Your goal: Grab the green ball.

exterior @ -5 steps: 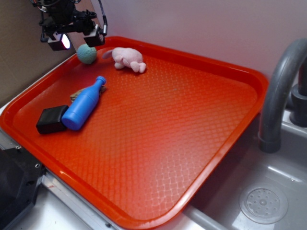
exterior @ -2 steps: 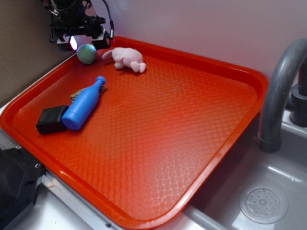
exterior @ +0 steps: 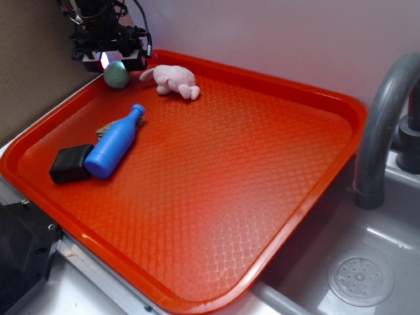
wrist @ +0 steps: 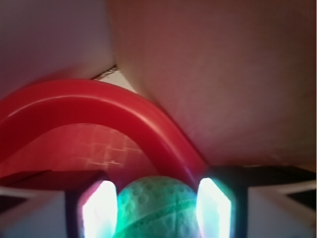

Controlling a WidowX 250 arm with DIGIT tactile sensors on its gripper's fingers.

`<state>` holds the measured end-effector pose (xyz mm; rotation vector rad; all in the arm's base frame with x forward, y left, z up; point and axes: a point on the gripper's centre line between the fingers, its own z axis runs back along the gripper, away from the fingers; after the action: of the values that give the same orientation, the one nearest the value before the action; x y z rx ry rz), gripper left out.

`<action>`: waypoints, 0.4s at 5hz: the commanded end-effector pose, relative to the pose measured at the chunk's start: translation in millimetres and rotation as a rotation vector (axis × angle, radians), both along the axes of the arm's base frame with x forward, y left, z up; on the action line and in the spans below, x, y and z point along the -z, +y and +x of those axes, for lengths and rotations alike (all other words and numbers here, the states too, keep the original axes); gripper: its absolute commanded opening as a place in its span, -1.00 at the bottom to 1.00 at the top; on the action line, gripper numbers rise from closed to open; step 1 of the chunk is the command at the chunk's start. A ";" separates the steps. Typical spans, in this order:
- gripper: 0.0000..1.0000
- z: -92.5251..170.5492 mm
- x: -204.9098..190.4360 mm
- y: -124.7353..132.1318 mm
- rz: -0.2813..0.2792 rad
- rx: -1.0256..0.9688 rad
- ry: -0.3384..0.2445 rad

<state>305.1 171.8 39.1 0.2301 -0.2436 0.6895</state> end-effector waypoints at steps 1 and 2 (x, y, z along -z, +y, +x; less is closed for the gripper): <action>-1.00 3.6 -22.4 0.8 0.032 0.033 -0.065; -1.00 2.3 -23.5 -1.7 0.024 0.033 -0.059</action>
<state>302.7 164.8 37.4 0.2238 -0.2411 0.6708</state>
